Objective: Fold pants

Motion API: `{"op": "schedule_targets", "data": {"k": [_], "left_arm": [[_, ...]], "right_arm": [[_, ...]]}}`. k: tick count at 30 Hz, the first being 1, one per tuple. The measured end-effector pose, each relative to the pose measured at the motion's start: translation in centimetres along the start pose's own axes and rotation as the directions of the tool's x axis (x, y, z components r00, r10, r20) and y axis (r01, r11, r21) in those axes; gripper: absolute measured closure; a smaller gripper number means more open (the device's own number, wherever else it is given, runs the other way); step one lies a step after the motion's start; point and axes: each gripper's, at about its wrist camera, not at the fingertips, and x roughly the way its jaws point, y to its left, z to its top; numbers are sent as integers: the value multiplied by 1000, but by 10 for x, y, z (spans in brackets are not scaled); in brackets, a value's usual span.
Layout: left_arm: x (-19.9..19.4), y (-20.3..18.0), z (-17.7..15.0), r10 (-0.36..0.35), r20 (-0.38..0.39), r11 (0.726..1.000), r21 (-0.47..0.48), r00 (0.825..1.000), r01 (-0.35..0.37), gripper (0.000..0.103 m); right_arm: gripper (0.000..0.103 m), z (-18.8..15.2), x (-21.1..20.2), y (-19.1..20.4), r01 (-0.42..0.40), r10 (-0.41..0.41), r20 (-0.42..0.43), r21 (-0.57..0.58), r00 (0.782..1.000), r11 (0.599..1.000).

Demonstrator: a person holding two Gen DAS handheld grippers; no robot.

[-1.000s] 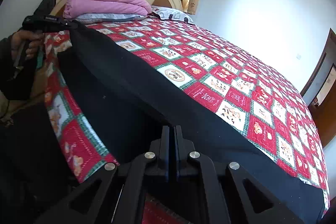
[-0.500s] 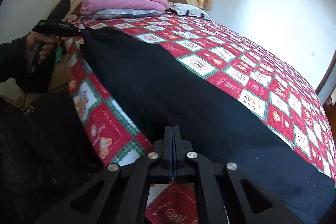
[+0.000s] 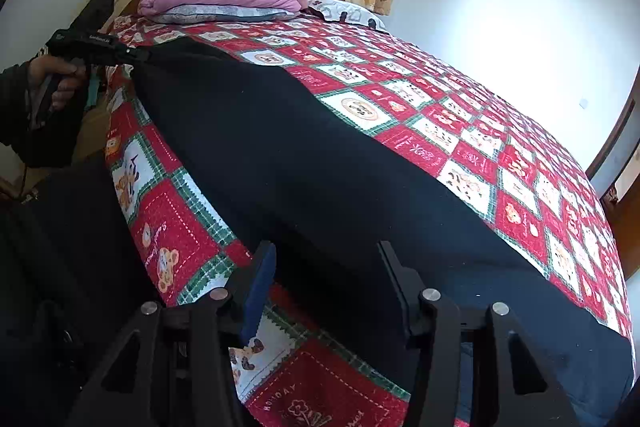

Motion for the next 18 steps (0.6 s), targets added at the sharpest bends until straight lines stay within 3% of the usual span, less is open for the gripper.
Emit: {"op": "schedule_targets", "data": {"k": [6,7,8,11,18], "left_arm": [[1,3,-1,-7,2,1000,-13,1000,7,79],[2,3,-1,-8,2,1000,-11,1000,8,81],[2,3,-1,-5,0,1000,-10,1000,5,84],[2,0,-1,-9,4,1000,3,1000,9,90],[-14,-5,11,-49,29,998,30,998,48,91]], "right_arm": [[55,-1,19,5,32,-34,-44,-43,998,999],[61,-1,23,8,39,-43,-56,-63,998,997],[79,-3,28,11,60,-66,-64,-91,996,994],[99,-4,33,12,87,-95,-70,-100,993,991],[100,11,-3,7,78,-78,-6,-61,997,995]]}}
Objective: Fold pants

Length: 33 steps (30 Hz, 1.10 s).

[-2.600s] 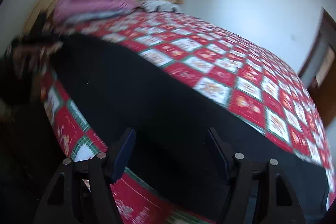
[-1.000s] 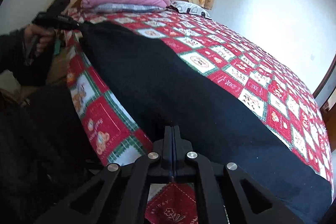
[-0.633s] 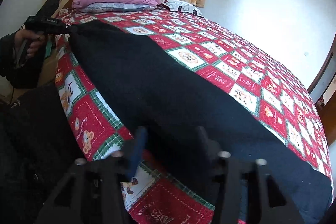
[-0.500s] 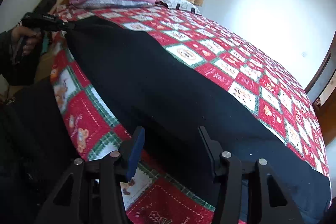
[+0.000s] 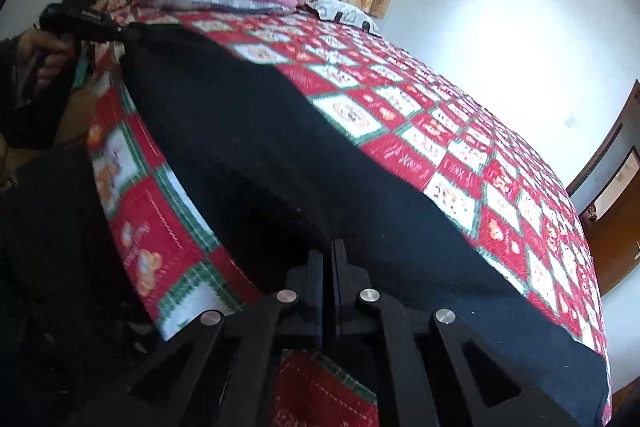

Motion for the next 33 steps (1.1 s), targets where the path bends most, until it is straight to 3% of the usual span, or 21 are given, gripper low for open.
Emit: {"op": "schedule_targets", "data": {"k": [7,13,15,18,22,25,30,33], "left_arm": [[18,16,-17,32,-59,999,-12,998,-33,91],[14,17,-13,52,-55,999,-6,997,-52,70],[8,17,-11,86,-45,996,10,995,-86,49],[-4,23,-6,100,-16,995,17,995,-99,43],[-21,31,4,148,65,989,-12,987,-147,40],[-25,24,11,147,103,989,-3,984,-147,39],[1,-14,14,126,85,988,83,988,-133,35],[19,-38,13,130,65,977,161,989,-139,33]], "right_arm": [[100,-16,23,15,-26,23,-78,-30,997,999],[98,-20,27,12,-46,44,-97,-21,994,999],[95,-21,27,11,-54,52,-112,-16,992,998],[91,-21,20,10,-64,61,-117,-23,991,998],[89,-17,5,-4,-141,145,-87,58,986,988],[89,-1,-2,-21,-247,255,-25,170,967,954],[89,46,14,-40,-410,407,74,296,910,863],[88,75,37,-48,-421,417,92,366,904,830]]}}
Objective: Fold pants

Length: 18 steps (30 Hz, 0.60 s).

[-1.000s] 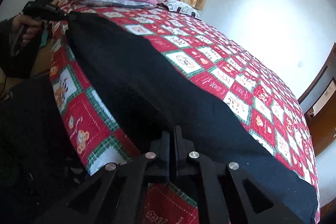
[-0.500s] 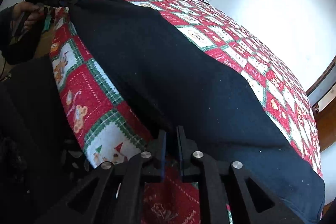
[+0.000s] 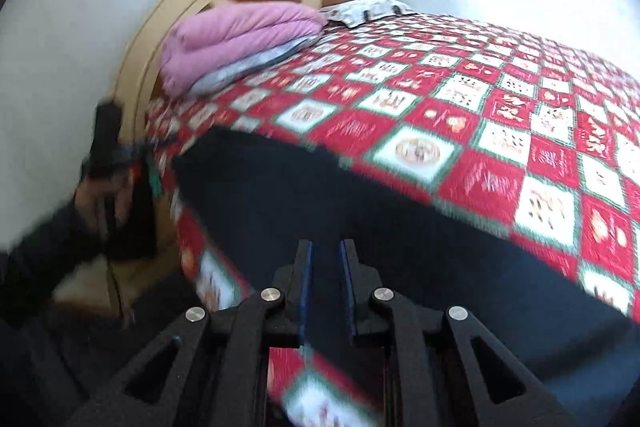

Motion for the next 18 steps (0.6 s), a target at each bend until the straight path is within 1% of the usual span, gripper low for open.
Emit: {"op": "schedule_targets", "data": {"k": [3,4,5,6,8,11,14,16,18], "left_arm": [[18,-13,-1,-2,-23,1000,20,1000,2,31],[25,-16,-2,-6,-32,1000,24,999,7,31],[28,-16,-4,1,-38,1000,27,999,0,31],[29,-18,-6,10,-43,999,32,999,-8,31],[33,-18,-11,38,-49,998,57,998,-35,31],[32,-12,-17,57,-40,996,68,998,-54,31],[30,-4,-20,26,-20,999,43,999,-25,31],[30,-3,-21,15,-10,999,37,1000,-14,31],[30,-4,-21,12,-1,999,39,1000,-12,31]], "right_arm": [[87,34,32,-8,-7,8,-17,76,1000,997],[76,41,40,-10,-5,7,-26,94,1000,996],[60,50,52,-15,-9,15,-46,128,999,992],[57,57,62,-20,-16,27,-65,165,998,986],[56,68,82,-27,-44,69,-98,233,993,972],[56,81,106,-29,-38,79,-144,270,986,962],[57,84,129,-29,-45,113,-200,319,973,947],[58,84,141,-29,-50,131,-220,337,967,940],[68,82,150,-28,-74,166,-230,364,959,928]]}}
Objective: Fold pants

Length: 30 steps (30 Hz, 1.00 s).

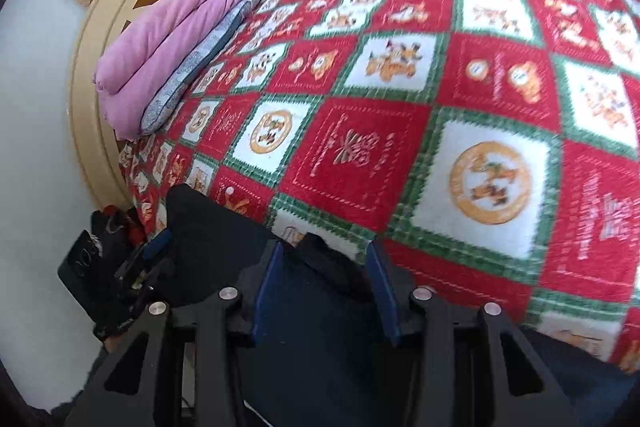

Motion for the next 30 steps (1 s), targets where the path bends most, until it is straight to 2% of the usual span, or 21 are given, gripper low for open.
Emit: {"op": "schedule_targets", "data": {"k": [4,6,10,12,14,16,18,19,21,23,27,30], "left_arm": [[1,-3,-2,8,12,1000,26,1000,-8,30],[1,-4,-3,16,17,999,36,1000,-16,30],[1,-3,-3,21,30,999,26,999,-22,30],[1,-3,-4,26,33,999,28,999,-27,30],[3,-4,-5,32,36,999,42,999,-34,30],[4,-7,-8,41,43,995,87,998,-44,28],[3,-10,-10,56,44,991,118,997,-61,28],[3,-11,-10,58,44,990,122,997,-63,28],[1,-10,-9,50,43,992,117,998,-55,28],[0,-6,-9,35,41,993,113,999,-39,28],[-4,-6,-14,26,55,989,142,998,-34,28],[-8,-8,-16,31,58,987,156,998,-40,27]], "right_arm": [[95,1,10,-1,-27,27,-27,29,999,999],[97,2,7,-4,-38,38,5,63,999,997],[99,3,-19,-11,-103,87,131,122,988,987],[99,4,-25,-6,-89,70,161,111,984,990],[99,7,-22,-6,-72,50,176,120,983,990],[99,10,-9,-15,-44,21,136,162,991,986],[98,10,10,-20,19,-29,67,154,997,988],[97,8,14,-19,35,-43,58,128,997,991],[87,4,6,-15,53,-61,81,97,995,994],[59,-1,-11,-7,104,-110,120,54,987,993],[58,-30,-48,22,248,-219,242,-96,945,964],[58,-62,-51,49,282,-221,266,-216,938,935]]}}
